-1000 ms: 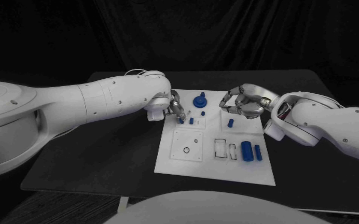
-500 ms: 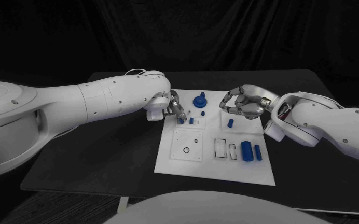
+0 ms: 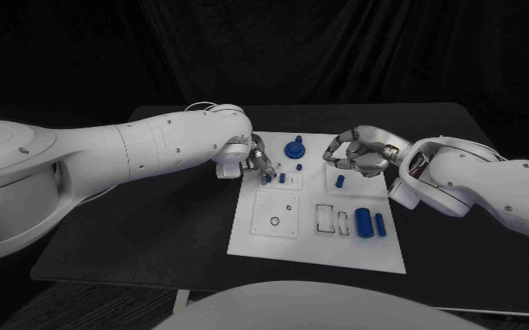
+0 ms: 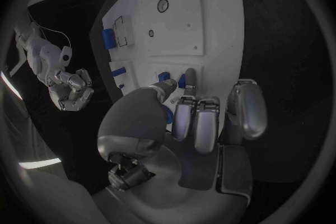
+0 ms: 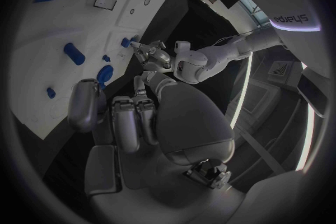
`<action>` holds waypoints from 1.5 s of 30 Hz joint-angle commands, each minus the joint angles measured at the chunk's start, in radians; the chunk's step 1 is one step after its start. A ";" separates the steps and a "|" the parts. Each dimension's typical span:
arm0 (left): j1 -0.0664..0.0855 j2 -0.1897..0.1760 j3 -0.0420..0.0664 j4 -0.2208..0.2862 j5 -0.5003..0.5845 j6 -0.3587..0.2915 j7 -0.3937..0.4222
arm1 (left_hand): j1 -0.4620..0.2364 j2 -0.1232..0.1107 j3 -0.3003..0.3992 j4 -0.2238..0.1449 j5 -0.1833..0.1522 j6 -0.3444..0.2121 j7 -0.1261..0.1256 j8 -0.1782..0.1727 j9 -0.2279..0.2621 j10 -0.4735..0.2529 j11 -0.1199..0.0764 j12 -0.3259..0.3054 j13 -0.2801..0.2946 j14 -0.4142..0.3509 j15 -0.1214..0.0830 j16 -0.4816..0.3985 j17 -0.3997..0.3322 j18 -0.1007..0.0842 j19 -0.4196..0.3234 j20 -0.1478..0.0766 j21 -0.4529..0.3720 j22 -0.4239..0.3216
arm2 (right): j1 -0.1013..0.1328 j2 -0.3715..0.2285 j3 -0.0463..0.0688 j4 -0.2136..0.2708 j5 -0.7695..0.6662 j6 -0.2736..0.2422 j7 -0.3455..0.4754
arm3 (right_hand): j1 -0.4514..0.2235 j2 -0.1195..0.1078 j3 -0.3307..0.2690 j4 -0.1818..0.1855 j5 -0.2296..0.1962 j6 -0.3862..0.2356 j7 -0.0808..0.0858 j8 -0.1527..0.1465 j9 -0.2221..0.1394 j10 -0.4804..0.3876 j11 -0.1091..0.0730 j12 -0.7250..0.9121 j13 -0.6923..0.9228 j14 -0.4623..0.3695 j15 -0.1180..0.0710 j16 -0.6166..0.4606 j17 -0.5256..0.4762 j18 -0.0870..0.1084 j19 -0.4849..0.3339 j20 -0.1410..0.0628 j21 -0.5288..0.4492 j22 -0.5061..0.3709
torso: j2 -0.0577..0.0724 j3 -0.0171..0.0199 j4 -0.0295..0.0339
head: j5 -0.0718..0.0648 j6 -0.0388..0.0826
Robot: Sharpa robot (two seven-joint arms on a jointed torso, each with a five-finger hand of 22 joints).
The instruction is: Assemble the parts on the task board
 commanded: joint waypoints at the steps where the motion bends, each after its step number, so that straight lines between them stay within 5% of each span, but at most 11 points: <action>1: -0.003 0.002 0.001 0.001 0.009 0.017 0.003 | -0.010 0.001 -0.002 0.010 -0.006 -0.007 -0.001 0.005 0.004 0.019 0.005 -0.005 0.155 0.102 0.007 0.003 0.263 0.018 -0.006 0.001 -0.007 0.163 | -0.004 0.000 0.001 0.000 -0.005 0.013 -0.013 | 0.007 -0.001 0.007 -0.002 0.004 0.007 0.003 -0.005 -0.001 0.106 -0.002 0.001 0.263 0.106 -0.002 0.003 0.263 0.013 -0.005 0.000 -0.006 0.145 | 0.001 0.0001 0.0001 | 0.000 0.000; 22: -0.004 -0.004 0.001 -0.001 0.008 -0.022 0.025 | 0.014 -0.004 -0.044 0.037 0.026 -0.023 -0.021 0.094 0.174 0.024 -0.010 -0.001 0.160 0.102 -0.005 0.003 0.263 0.017 0.003 -0.009 -0.011 0.168 | -0.007 -0.001 0.001 -0.004 -0.005 0.023 -0.016 | 0.008 -0.001 0.008 -0.003 0.005 0.007 0.003 -0.006 -0.002 0.106 -0.002 0.001 0.263 0.106 -0.002 0.003 0.263 0.014 -0.008 0.000 -0.011 0.143 | 0.000 0.0005 0.0009 | -0.003 0.000; 45: 0.001 -0.059 0.001 0.032 0.001 -0.139 0.126 | -0.026 -0.030 -0.088 0.092 0.036 -0.006 -0.029 0.121 0.233 0.031 -0.017 0.006 0.167 0.102 -0.012 0.003 0.263 0.015 0.013 -0.017 -0.002 0.172 | -0.007 -0.007 0.001 -0.007 -0.005 0.024 -0.020 | 0.008 -0.001 0.009 -0.003 0.006 0.007 0.003 -0.006 -0.003 0.106 -0.002 0.001 0.263 0.106 -0.002 0.003 0.263 0.014 -0.008 -0.001 -0.012 0.143 | 0.001 -0.0004 0.0003 | -0.011 0.000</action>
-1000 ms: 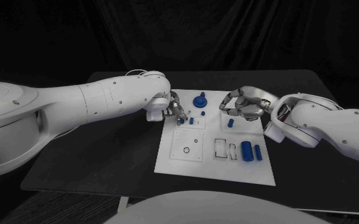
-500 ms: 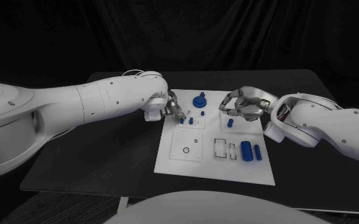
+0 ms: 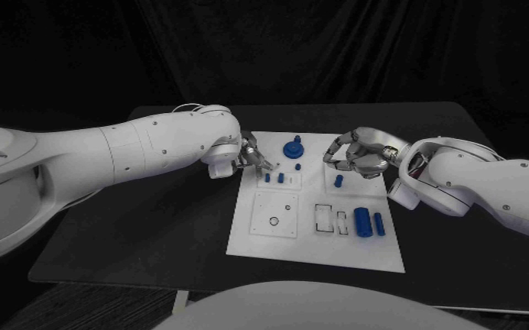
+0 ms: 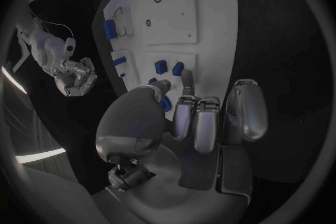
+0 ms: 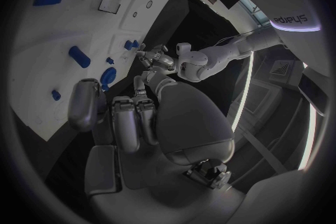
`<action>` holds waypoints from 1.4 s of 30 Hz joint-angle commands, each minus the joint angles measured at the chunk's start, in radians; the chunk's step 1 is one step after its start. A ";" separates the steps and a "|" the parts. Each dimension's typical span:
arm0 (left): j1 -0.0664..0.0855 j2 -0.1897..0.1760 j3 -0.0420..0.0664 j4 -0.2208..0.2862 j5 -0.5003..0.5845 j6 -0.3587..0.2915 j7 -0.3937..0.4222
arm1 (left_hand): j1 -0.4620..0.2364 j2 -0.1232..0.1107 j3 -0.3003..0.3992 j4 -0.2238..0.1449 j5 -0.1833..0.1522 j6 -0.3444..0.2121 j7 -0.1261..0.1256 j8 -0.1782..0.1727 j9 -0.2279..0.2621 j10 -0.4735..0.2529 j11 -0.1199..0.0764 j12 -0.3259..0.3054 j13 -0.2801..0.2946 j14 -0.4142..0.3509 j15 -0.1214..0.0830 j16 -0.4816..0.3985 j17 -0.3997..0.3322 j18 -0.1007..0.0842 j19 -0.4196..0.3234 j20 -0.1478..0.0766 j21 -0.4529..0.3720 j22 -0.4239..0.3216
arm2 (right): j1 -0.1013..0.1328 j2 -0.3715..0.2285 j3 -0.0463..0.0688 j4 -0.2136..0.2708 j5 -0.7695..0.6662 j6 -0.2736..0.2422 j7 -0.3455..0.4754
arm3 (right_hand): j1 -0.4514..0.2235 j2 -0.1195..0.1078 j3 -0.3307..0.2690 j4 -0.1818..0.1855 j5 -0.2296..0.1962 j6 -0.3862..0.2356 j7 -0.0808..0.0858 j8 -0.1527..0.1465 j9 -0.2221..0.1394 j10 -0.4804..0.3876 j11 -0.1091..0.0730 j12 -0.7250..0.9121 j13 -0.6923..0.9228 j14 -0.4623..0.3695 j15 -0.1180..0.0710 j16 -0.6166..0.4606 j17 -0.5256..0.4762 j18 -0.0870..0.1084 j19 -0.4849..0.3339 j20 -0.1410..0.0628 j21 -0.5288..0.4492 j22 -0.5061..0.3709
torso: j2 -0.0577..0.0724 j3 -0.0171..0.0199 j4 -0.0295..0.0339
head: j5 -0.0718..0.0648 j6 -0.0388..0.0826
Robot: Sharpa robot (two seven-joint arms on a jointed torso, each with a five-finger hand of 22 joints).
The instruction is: Assemble the parts on the task board
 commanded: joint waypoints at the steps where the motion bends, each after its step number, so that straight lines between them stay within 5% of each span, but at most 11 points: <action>1: 0.004 -0.011 0.001 0.013 0.003 -0.067 0.078 | -0.027 0.001 -0.017 0.002 -0.017 0.008 -0.001 0.007 0.009 0.036 -0.007 0.008 0.168 0.106 -0.009 0.003 0.263 0.014 0.003 -0.007 0.007 0.173 | -0.003 -0.003 0.001 0.000 -0.005 0.007 -0.015 | 0.008 -0.001 0.006 0.000 0.006 0.007 0.003 -0.006 -0.002 0.106 -0.002 0.001 0.263 0.106 -0.002 0.003 0.263 0.014 -0.008 -0.001 -0.004 0.143 | 0.000 0.0001 -0.0009 | -0.002 0.000; 5: 0.011 -0.028 0.001 0.030 0.003 -0.099 0.117 | -0.060 -0.001 -0.052 0.002 -0.064 0.008 -0.003 0.010 0.023 0.041 -0.009 0.014 0.174 0.106 -0.010 0.003 0.263 0.013 0.008 -0.008 0.014 0.175 | -0.003 -0.005 0.001 -0.001 -0.005 0.006 -0.015 | 0.008 -0.001 0.006 0.000 0.006 0.007 0.003 -0.006 -0.002 0.106 -0.002 0.001 0.263 0.106 -0.002 0.003 0.263 0.014 -0.008 -0.001 -0.004 0.143 | 0.000 -0.0001 0.0002 | -0.004 0.000; 11: 0.035 -0.054 0.001 0.045 0.003 -0.170 0.254 | -0.016 0.005 -0.050 -0.009 -0.043 -0.009 -0.003 0.002 0.029 0.042 -0.008 0.017 0.177 0.106 -0.010 0.003 0.263 0.012 0.010 -0.009 0.020 0.177 | -0.003 -0.009 0.001 -0.003 -0.005 0.000 -0.013 | 0.007 -0.002 0.006 0.000 0.006 0.007 0.004 -0.006 -0.002 0.106 -0.002 0.001 0.263 0.106 -0.002 0.003 0.263 0.014 -0.008 -0.001 -0.005 0.142 | 0.000 -0.0010 -0.0007 | -0.007 0.000; 13: 0.039 -0.058 0.001 0.045 0.003 -0.177 0.323 | 0.061 0.010 -0.030 -0.035 -0.001 -0.038 0.004 -0.030 0.011 0.028 -0.002 0.001 0.163 0.106 -0.005 0.003 0.263 0.012 0.004 -0.005 0.015 0.177 | -0.003 -0.011 0.001 -0.003 -0.005 -0.003 -0.011 | 0.003 -0.004 0.005 0.002 0.002 0.008 0.004 -0.006 -0.004 0.106 -0.002 0.001 0.263 0.106 -0.002 0.003 0.263 0.014 -0.007 -0.001 -0.006 0.142 | 0.000 -0.0014 -0.0004 | -0.009 0.000; 15: 0.043 -0.062 0.001 0.043 0.003 -0.182 0.422 | 0.232 0.020 0.050 -0.137 0.060 -0.069 0.010 -0.070 -0.022 -0.002 0.002 -0.029 0.138 0.106 -0.002 0.003 0.263 0.016 -0.011 -0.003 -0.004 0.172 | -0.003 -0.014 0.001 -0.002 -0.005 -0.009 -0.007 | -0.003 -0.005 0.003 0.007 -0.006 0.008 0.004 -0.006 -0.005 0.106 -0.002 0.001 0.263 0.106 -0.002 0.003 0.263 0.014 -0.005 -0.001 -0.004 0.143 | -0.001 -0.0012 -0.0005 | -0.010 0.000; 17: 0.047 -0.060 0.001 0.036 -0.001 -0.195 0.525 | 0.308 0.002 0.093 -0.165 0.014 -0.066 0.043 -0.126 -0.095 -0.062 0.031 -0.087 0.090 0.105 0.029 0.002 0.263 0.019 -0.042 0.015 -0.034 0.164 | -0.003 -0.018 0.001 -0.001 -0.005 -0.018 -0.001 | -0.010 -0.006 0.001 0.013 -0.015 0.009 0.003 -0.007 -0.007 0.106 -0.003 0.001 0.263 0.106 -0.002 0.003 0.263 0.013 -0.003 -0.001 -0.004 0.143 | -0.001 -0.0009 -0.0012 | -0.010 0.000; 19: 0.048 -0.057 0.001 0.030 -0.032 -0.210 0.615 | 0.337 -0.012 0.109 -0.174 -0.010 -0.065 0.060 -0.162 -0.144 -0.148 0.045 -0.183 0.009 0.086 0.041 -0.012 0.244 0.023 -0.062 0.023 -0.052 0.158 | -0.003 -0.020 0.001 -0.001 -0.005 -0.025 0.004 | -0.013 -0.006 0.000 0.016 -0.020 0.010 0.002 -0.006 -0.008 0.106 -0.003 0.001 0.263 0.106 -0.003 0.003 0.263 0.013 -0.003 -0.001 -0.004 0.143 | -0.001 -0.0005 -0.0017 | -0.010 0.000; 22: 0.050 -0.047 0.001 0.020 -0.153 -0.244 0.741 | 0.408 -0.058 0.175 -0.183 -0.106 -0.097 0.105 -0.269 -0.273 -0.545 0.081 -0.690 -0.391 -0.183 0.076 -0.226 0.001 0.027 -0.108 0.046 -0.079 0.147 | -0.003 -0.024 0.001 0.000 -0.005 -0.033 0.010 | -0.013 -0.006 0.000 0.016 -0.020 0.010 0.002 -0.006 -0.008 0.106 -0.003 0.001 0.263 0.106 -0.003 0.003 0.263 0.013 -0.003 -0.001 -0.004 0.143 | -0.001 0.0006 -0.0020 | -0.012 0.000; 26: 0.051 -0.030 0.001 0.007 -0.343 -0.272 0.824 | 0.422 -0.149 0.192 -0.144 -0.193 -0.109 0.110 -0.354 -0.392 -0.706 0.132 -1.026 -0.653 -0.363 0.103 -0.471 -0.264 0.027 -0.124 0.073 -0.076 0.143 | -0.003 -0.029 0.001 0.000 -0.005 -0.035 0.015 | -0.013 -0.007 0.000 0.016 -0.021 0.010 0.002 -0.006 -0.009 0.106 -0.003 0.001 0.263 0.106 -0.003 0.003 0.263 0.014 -0.004 -0.001 -0.006 0.142 | -0.002 0.0016 -0.0005 | -0.015 0.000; 34: 0.031 0.021 0.001 -0.031 -0.706 -0.350 0.866 | 0.481 -0.153 0.060 -0.123 -0.169 -0.021 0.041 -0.404 -0.566 -0.713 0.070 -1.208 -0.935 -0.115 0.026 -0.388 -0.247 0.008 -0.001 0.030 0.081 0.182 | -0.003 -0.041 0.001 0.005 -0.005 -0.045 0.032 | -0.010 -0.009 0.001 0.013 -0.019 0.011 0.001 -0.006 -0.010 0.106 -0.004 0.001 0.263 0.106 -0.004 0.003 0.263 0.014 -0.004 -0.002 -0.007 0.142 | 0.002 -0.0040 -0.0010 | -0.017 0.000; 42: 0.011 0.062 0.001 -0.058 -0.819 -0.362 0.841 | 0.499 -0.151 0.012 -0.114 -0.155 -0.006 0.033 -0.402 -0.617 -0.667 0.063 -1.213 -0.997 -0.094 0.024 -0.368 -0.251 0.003 0.015 0.023 0.100 0.189 | -0.003 -0.053 0.001 0.015 -0.005 -0.058 0.050 | -0.008 -0.012 0.001 0.011 -0.017 0.012 0.000 -0.005 -0.010 0.106 -0.005 0.001 0.263 0.106 -0.004 0.003 0.263 0.014 -0.002 -0.002 -0.006 0.143 | 0.007 -0.0054 -0.0010 | -0.026 0.000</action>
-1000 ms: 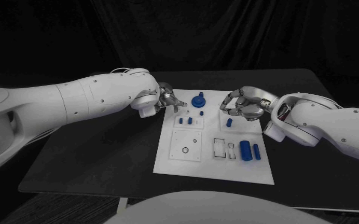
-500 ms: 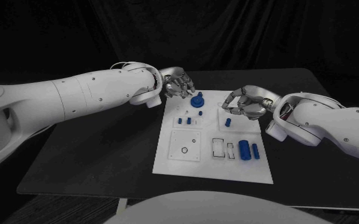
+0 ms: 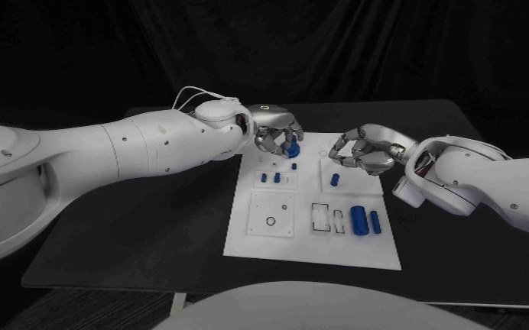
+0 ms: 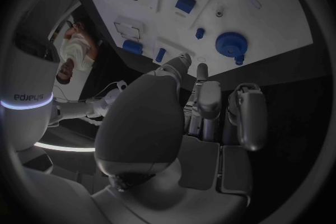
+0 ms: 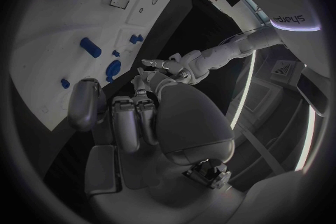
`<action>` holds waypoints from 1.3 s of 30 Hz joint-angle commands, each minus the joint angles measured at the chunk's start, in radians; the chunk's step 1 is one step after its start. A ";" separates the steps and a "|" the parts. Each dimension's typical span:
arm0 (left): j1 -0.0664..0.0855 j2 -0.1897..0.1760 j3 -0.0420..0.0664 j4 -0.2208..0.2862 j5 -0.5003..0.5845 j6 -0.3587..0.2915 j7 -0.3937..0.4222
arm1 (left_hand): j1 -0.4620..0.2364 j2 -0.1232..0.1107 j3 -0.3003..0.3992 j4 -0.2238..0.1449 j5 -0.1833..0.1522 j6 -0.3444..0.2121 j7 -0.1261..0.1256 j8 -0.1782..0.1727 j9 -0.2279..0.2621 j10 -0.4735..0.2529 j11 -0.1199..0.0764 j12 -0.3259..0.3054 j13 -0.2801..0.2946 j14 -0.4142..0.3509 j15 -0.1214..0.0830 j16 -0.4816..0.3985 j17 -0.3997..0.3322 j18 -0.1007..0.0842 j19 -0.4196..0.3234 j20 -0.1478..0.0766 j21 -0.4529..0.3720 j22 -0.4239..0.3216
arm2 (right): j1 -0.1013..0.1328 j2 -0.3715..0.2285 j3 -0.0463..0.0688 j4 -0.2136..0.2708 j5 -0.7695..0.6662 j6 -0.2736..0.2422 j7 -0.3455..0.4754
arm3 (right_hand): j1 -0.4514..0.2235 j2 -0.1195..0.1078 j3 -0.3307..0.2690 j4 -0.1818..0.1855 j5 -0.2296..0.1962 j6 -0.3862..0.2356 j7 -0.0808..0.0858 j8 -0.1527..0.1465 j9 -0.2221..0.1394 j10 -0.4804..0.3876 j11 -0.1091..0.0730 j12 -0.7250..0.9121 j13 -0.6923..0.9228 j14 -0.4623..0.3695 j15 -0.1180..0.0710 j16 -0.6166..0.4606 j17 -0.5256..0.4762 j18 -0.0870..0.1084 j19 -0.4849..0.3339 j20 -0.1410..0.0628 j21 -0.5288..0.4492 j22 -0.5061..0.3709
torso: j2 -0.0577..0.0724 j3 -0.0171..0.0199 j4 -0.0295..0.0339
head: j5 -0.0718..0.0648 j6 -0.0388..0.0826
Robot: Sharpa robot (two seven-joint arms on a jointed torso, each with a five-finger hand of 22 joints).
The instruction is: Assemble the parts on the task board
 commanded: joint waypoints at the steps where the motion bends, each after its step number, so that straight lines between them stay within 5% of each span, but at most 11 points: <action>1: -0.004 0.014 0.002 -0.009 -0.135 -0.039 0.016 | 0.014 0.000 -0.011 0.001 0.004 0.108 -0.068 0.003 -0.012 -0.220 -0.011 0.003 -0.014 0.008 0.002 0.007 -0.004 -0.014 0.008 0.002 0.005 0.189 | -0.002 -0.005 0.001 0.005 -0.005 -0.025 0.023 | -0.001 -0.006 0.000 0.001 0.001 0.006 0.000 -0.005 -0.001 0.106 -0.005 0.001 0.263 0.106 -0.004 0.003 0.263 0.013 -0.002 -0.002 -0.002 0.143 | 0.003 -0.0008 -0.0010 | -0.003 0.000; 9: -0.013 0.047 0.002 -0.028 -0.177 -0.034 -0.010 | 0.022 0.003 -0.013 0.002 0.019 0.144 -0.055 0.009 -0.030 -0.170 -0.003 0.012 -0.034 0.029 0.006 0.049 0.030 -0.018 0.019 0.004 0.025 0.196 | -0.002 -0.004 0.001 0.001 -0.005 -0.020 0.024 | -0.001 -0.007 0.000 0.001 0.001 0.006 0.000 -0.005 -0.001 0.106 -0.005 0.001 0.263 0.106 -0.004 0.003 0.263 0.013 -0.002 -0.002 -0.002 0.143 | 0.009 -0.0030 -0.0039 | -0.001 0.000; 22: -0.043 0.081 0.002 -0.060 -0.222 -0.012 -0.016 | 0.012 0.001 -0.027 0.011 0.005 0.159 -0.051 -0.003 -0.064 -0.191 -0.003 -0.026 -0.079 0.049 0.006 0.078 0.045 -0.014 0.012 0.003 0.005 0.190 | -0.002 -0.002 0.001 -0.007 -0.005 -0.013 0.022 | -0.001 -0.008 0.000 0.000 0.001 0.006 0.000 -0.005 -0.001 0.106 -0.005 0.001 0.263 0.106 -0.005 0.003 0.263 0.014 -0.003 -0.003 -0.003 0.143 | 0.011 -0.0005 -0.0029 | -0.010 0.000; 26: -0.046 0.077 0.002 -0.059 -0.224 -0.019 -0.015 | 0.023 0.002 -0.071 0.024 -0.006 0.129 -0.051 -0.004 -0.115 -0.258 -0.001 -0.086 -0.145 0.061 0.006 0.099 0.057 -0.009 0.001 0.006 -0.023 0.182 | -0.002 -0.003 0.001 -0.008 -0.005 -0.012 0.021 | 0.000 -0.009 0.000 0.000 0.002 0.007 0.000 -0.005 -0.002 0.106 -0.005 0.001 0.263 0.106 -0.005 0.003 0.263 0.014 -0.003 -0.003 -0.004 0.143 | 0.011 -0.0026 -0.0042 | -0.008 0.000; 30: -0.047 0.069 0.002 -0.054 -0.224 -0.049 -0.007 | 0.044 -0.009 -0.119 0.076 -0.013 0.036 -0.075 -0.005 -0.173 -0.299 -0.015 -0.117 -0.202 0.061 -0.002 0.105 0.052 -0.008 0.002 -0.001 -0.030 0.181 | -0.004 -0.002 0.001 -0.009 -0.005 -0.010 0.021 | 0.002 -0.010 0.001 -0.002 0.003 0.007 0.000 -0.005 -0.002 0.106 -0.006 0.001 0.263 0.106 -0.005 0.003 0.263 0.014 -0.003 -0.003 -0.004 0.143 | 0.009 -0.0047 -0.0067 | -0.005 0.000; 33: -0.047 0.062 0.002 -0.048 -0.224 -0.074 0.000 | 0.052 -0.052 -0.155 0.120 -0.008 -0.005 -0.095 -0.004 -0.199 -0.438 -0.015 -0.165 -0.243 0.056 -0.003 0.103 0.044 -0.006 -0.002 0.000 -0.041 0.179 | -0.004 -0.002 0.001 -0.008 -0.005 -0.009 0.021 | 0.002 -0.010 0.001 -0.002 0.003 0.007 0.000 -0.005 -0.002 0.106 -0.006 0.001 0.263 0.106 -0.005 0.003 0.263 0.014 -0.003 -0.003 -0.004 0.143 | 0.008 -0.0040 -0.0054 | -0.007 0.000; 35: -0.048 0.056 0.002 -0.043 -0.224 -0.097 0.010 | 0.032 -0.056 -0.169 0.122 -0.003 -0.042 -0.083 -0.007 -0.215 -0.522 -0.027 -0.185 -0.261 0.054 -0.011 0.103 0.042 -0.005 -0.004 -0.006 -0.048 0.178 | -0.005 -0.003 0.001 -0.009 -0.005 -0.009 0.021 | 0.003 -0.010 0.001 -0.003 0.003 0.008 0.000 -0.005 -0.002 0.106 -0.006 0.001 0.263 0.106 -0.005 0.003 0.263 0.014 -0.003 -0.003 -0.004 0.143 | 0.009 -0.0042 -0.0054 | -0.008 0.000; 36: -0.048 0.053 0.002 -0.041 -0.224 -0.109 0.018 | 0.030 -0.054 -0.130 0.121 -0.004 0.038 -0.065 0.013 -0.207 -0.502 -0.015 -0.179 -0.261 0.055 -0.005 0.107 0.046 -0.006 -0.004 -0.005 -0.050 0.178 | -0.005 -0.003 0.001 -0.009 -0.005 -0.009 0.020 | 0.003 -0.010 0.001 -0.003 0.003 0.008 0.000 -0.005 -0.002 0.106 -0.006 0.001 0.263 0.106 -0.005 0.003 0.263 0.014 -0.003 -0.003 -0.004 0.143 | 0.008 -0.0044 -0.0056 | -0.008 0.000; 38: -0.048 0.049 0.002 -0.038 -0.224 -0.135 0.027 | 0.085 0.030 -0.059 0.100 -0.002 0.142 -0.095 0.051 -0.200 -0.287 -0.021 -0.102 -0.237 0.080 -0.008 0.148 0.103 0.002 -0.019 -0.007 -0.087 0.168 | -0.005 -0.003 0.001 -0.010 -0.005 -0.008 0.020 | 0.004 -0.011 0.002 -0.004 0.004 0.008 -0.001 -0.005 -0.002 0.106 -0.006 0.001 0.263 0.106 -0.005 0.003 0.263 0.014 -0.003 -0.003 -0.004 0.143 | 0.008 -0.0043 -0.0056 | -0.007 0.000; 39: -0.048 0.046 0.002 -0.036 -0.224 -0.157 0.031 | 0.086 0.034 -0.054 0.097 -0.003 0.155 -0.095 0.051 -0.202 -0.274 -0.020 -0.097 -0.239 0.086 -0.007 0.158 0.116 0.005 -0.024 -0.006 -0.101 0.164 | -0.006 -0.002 0.001 -0.011 -0.005 -0.007 0.019 | 0.004 -0.011 0.002 -0.004 0.004 0.008 -0.001 -0.005 -0.002 0.106 -0.006 0.001 0.263 0.106 -0.005 0.003 0.263 0.014 -0.003 -0.003 -0.004 0.143 | 0.008 -0.0041 -0.0055 | -0.007 0.000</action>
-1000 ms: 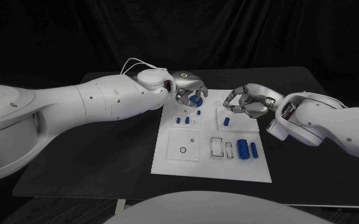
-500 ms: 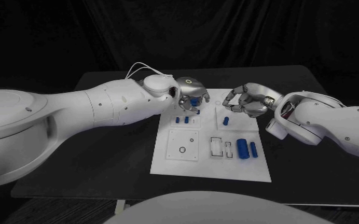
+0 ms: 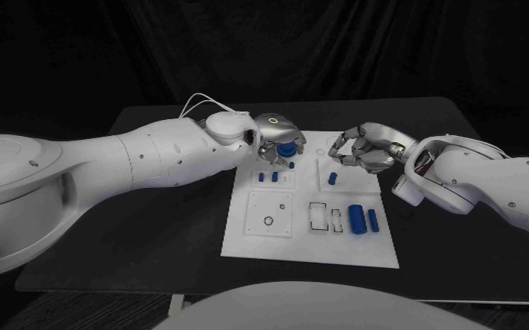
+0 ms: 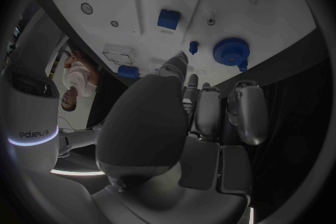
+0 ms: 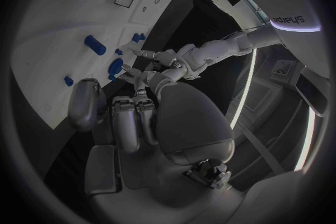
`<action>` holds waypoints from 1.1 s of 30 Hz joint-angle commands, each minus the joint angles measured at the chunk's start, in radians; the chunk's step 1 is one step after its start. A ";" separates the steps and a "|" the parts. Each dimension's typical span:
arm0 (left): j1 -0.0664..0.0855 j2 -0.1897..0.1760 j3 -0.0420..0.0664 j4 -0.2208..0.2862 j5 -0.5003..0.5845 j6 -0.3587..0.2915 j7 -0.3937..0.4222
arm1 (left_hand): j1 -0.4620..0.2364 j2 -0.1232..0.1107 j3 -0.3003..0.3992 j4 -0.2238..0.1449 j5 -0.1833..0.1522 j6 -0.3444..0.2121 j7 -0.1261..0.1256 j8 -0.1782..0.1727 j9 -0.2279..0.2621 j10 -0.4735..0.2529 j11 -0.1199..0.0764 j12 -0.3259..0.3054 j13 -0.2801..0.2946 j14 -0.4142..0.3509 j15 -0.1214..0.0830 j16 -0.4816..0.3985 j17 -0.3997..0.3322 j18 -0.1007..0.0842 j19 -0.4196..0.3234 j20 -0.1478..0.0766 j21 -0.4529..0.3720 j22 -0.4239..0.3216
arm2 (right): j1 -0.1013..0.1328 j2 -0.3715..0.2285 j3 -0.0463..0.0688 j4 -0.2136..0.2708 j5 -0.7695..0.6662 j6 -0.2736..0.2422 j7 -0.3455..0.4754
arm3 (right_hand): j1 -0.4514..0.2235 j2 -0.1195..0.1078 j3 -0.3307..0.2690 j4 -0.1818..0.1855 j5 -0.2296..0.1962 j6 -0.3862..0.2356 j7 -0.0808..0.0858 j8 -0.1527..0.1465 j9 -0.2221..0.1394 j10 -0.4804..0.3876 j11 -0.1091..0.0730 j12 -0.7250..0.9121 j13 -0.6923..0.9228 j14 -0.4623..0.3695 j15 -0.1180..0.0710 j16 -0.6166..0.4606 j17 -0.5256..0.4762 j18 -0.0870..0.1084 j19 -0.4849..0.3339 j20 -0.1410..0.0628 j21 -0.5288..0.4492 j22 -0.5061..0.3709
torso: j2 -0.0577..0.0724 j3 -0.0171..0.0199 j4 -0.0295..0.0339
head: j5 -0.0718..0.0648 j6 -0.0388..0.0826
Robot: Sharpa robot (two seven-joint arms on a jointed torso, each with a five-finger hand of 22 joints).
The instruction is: Assemble the parts on the task board
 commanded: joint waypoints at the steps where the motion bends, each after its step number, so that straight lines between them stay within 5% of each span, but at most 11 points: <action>1: -0.001 -0.005 0.001 0.007 -0.006 -0.113 0.041 | 0.021 0.041 0.034 -0.018 -0.005 0.079 0.003 0.025 0.006 0.100 0.000 0.041 0.006 0.025 -0.002 0.035 0.047 0.005 -0.014 -0.001 -0.034 0.163 | -0.003 -0.001 0.001 0.000 -0.005 0.001 0.002 | 0.002 -0.008 0.002 -0.005 0.004 0.009 -0.001 -0.004 -0.002 0.106 -0.006 0.001 0.263 0.106 -0.005 0.003 0.263 0.014 -0.003 -0.003 -0.005 0.143 | 0.000 0.0001 0.0000 | 0.000 0.000; 2: -0.001 -0.007 0.001 0.007 -0.006 -0.135 0.044 | 0.022 0.048 0.038 -0.024 -0.003 0.110 0.013 0.037 0.011 0.123 0.003 0.050 0.006 0.024 -0.001 0.034 0.044 0.005 -0.014 -0.002 -0.035 0.163 | -0.003 -0.001 0.001 -0.001 -0.005 0.001 0.002 | 0.002 -0.008 0.002 -0.005 0.004 0.009 -0.001 -0.004 -0.002 0.106 -0.006 0.001 0.263 0.106 -0.005 0.003 0.263 0.014 -0.003 -0.003 -0.005 0.143 | 0.000 0.0003 0.0001 | 0.000 0.000; 3: -0.001 -0.010 0.001 0.008 -0.006 -0.152 0.048 | 0.021 0.067 0.043 -0.040 0.002 0.221 0.020 0.104 0.048 0.196 0.010 0.082 0.017 0.029 0.004 0.043 0.055 0.003 -0.010 0.000 -0.030 0.165 | -0.003 -0.001 0.001 -0.001 -0.005 0.002 0.001 | 0.002 -0.008 0.002 -0.005 0.004 0.009 -0.001 -0.004 -0.002 0.106 -0.006 0.001 0.263 0.106 -0.005 0.003 0.263 0.014 -0.003 -0.003 -0.005 0.143 | 0.000 0.0002 0.0002 | 0.000 0.000; 6: -0.001 -0.016 0.001 0.009 -0.006 -0.183 0.055 | 0.026 0.076 0.060 -0.056 0.007 0.225 0.024 0.122 0.072 0.247 0.009 0.098 0.018 0.029 0.004 0.044 0.052 0.004 -0.010 0.001 -0.034 0.165 | -0.004 -0.001 0.001 -0.001 -0.005 0.003 0.000 | 0.005 -0.008 0.004 -0.007 0.005 0.010 -0.001 -0.004 -0.002 0.106 -0.007 0.001 0.263 0.106 -0.006 0.003 0.263 0.014 -0.003 -0.004 -0.005 0.143 | 0.000 0.0001 0.0005 | -0.003 0.000; 7: -0.001 -0.018 0.001 0.009 -0.006 -0.190 0.056 | 0.026 0.074 0.069 -0.061 0.007 0.205 0.025 0.117 0.077 0.240 0.010 0.087 0.011 0.027 0.004 0.041 0.047 0.005 -0.012 0.001 -0.040 0.164 | -0.004 -0.001 0.001 -0.001 -0.005 0.003 0.000 | 0.005 -0.008 0.004 -0.007 0.005 0.010 -0.001 -0.004 -0.002 0.106 -0.007 0.001 0.263 0.106 -0.006 0.003 0.263 0.014 -0.003 -0.004 -0.005 0.143 | 0.000 0.0001 0.0001 | -0.002 0.000; 10: 0.000 -0.025 0.001 0.014 -0.006 -0.200 0.053 | 0.006 0.049 0.071 -0.067 0.003 0.040 0.016 0.003 0.030 0.123 0.003 0.022 -0.012 0.015 0.001 0.024 0.016 0.008 -0.017 0.001 -0.059 0.159 | -0.004 -0.001 0.001 -0.002 -0.005 0.005 -0.002 | 0.008 -0.009 0.006 -0.010 0.007 0.011 -0.001 -0.003 -0.003 0.106 -0.007 0.001 0.263 0.106 -0.006 0.003 0.263 0.014 -0.003 -0.004 -0.005 0.143 | -0.001 -0.0001 0.0007 | -0.003 0.000; 14: 0.000 -0.030 0.001 0.017 -0.006 -0.191 0.051 | -0.010 0.042 0.065 -0.072 0.000 -0.007 0.010 -0.038 0.002 0.115 0.004 0.020 -0.010 0.020 0.000 0.029 0.023 0.006 -0.012 -0.001 -0.055 0.162 | -0.004 0.000 0.001 -0.002 -0.005 0.007 -0.004 | 0.012 -0.010 0.008 -0.013 0.009 0.012 -0.001 -0.003 -0.004 0.106 -0.007 0.001 0.263 0.106 -0.006 0.003 0.263 0.014 -0.003 -0.004 -0.006 0.143 | -0.001 0.0004 -0.0016 | 0.001 0.000; 18: 0.001 -0.029 0.001 0.017 -0.006 -0.160 0.049 | -0.036 0.023 0.049 -0.068 -0.018 0.016 0.010 -0.033 -0.006 0.171 0.000 0.051 -0.002 0.024 -0.002 0.040 0.037 0.006 -0.009 -0.002 -0.056 0.163 | -0.004 0.001 0.001 -0.004 -0.005 0.010 -0.005 | 0.013 -0.011 0.008 -0.015 0.009 0.012 -0.001 -0.003 -0.004 0.106 -0.007 0.001 0.263 0.106 -0.006 0.003 0.263 0.014 -0.003 -0.005 -0.007 0.143 | 0.000 -0.0001 0.0007 | -0.004 0.000; 22: 0.001 -0.025 0.001 0.016 -0.006 -0.108 0.025 | -0.080 0.002 0.005 -0.043 -0.064 -0.070 0.008 -0.043 -0.034 0.159 0.010 0.052 0.000 0.026 0.003 0.051 0.052 0.006 -0.009 0.000 -0.061 0.163 | -0.004 0.002 0.000 -0.005 -0.005 0.013 -0.006 | 0.014 -0.011 0.009 -0.015 0.010 0.012 -0.001 -0.003 -0.004 0.106 -0.007 0.001 0.263 0.106 -0.006 0.003 0.263 0.014 -0.003 -0.005 -0.007 0.143 | -0.001 0.0007 -0.0006 | -0.004 0.000; 27: 0.001 -0.014 0.001 0.007 -0.006 -0.050 -0.006 | -0.076 0.003 -0.012 -0.038 -0.069 -0.163 0.018 -0.042 -0.058 0.179 0.026 0.073 0.018 0.024 0.014 0.056 0.056 0.006 -0.009 0.009 -0.066 0.163 | -0.005 0.002 0.000 -0.006 -0.005 0.014 -0.007 | 0.016 -0.011 0.010 -0.017 0.011 0.013 -0.001 -0.003 -0.004 0.106 -0.007 0.001 0.263 0.106 -0.007 0.003 0.263 0.014 -0.003 -0.005 -0.007 0.143 | 0.000 0.0007 -0.0004 | -0.004 0.000; 33: 0.001 0.005 0.001 -0.009 -0.006 -0.010 -0.017 | -0.054 0.015 -0.008 -0.047 -0.059 -0.094 0.066 -0.013 -0.049 0.235 0.036 0.150 0.071 0.022 0.022 0.064 0.062 0.006 -0.011 0.016 -0.070 0.163 | -0.005 0.003 0.000 -0.006 -0.005 0.014 -0.007 | 0.016 -0.012 0.010 -0.018 0.012 0.014 -0.001 -0.003 -0.005 0.106 -0.007 0.001 0.263 0.106 -0.007 0.003 0.263 0.014 -0.002 -0.005 -0.007 0.143 | 0.001 -0.0006 -0.0007 | -0.004 0.000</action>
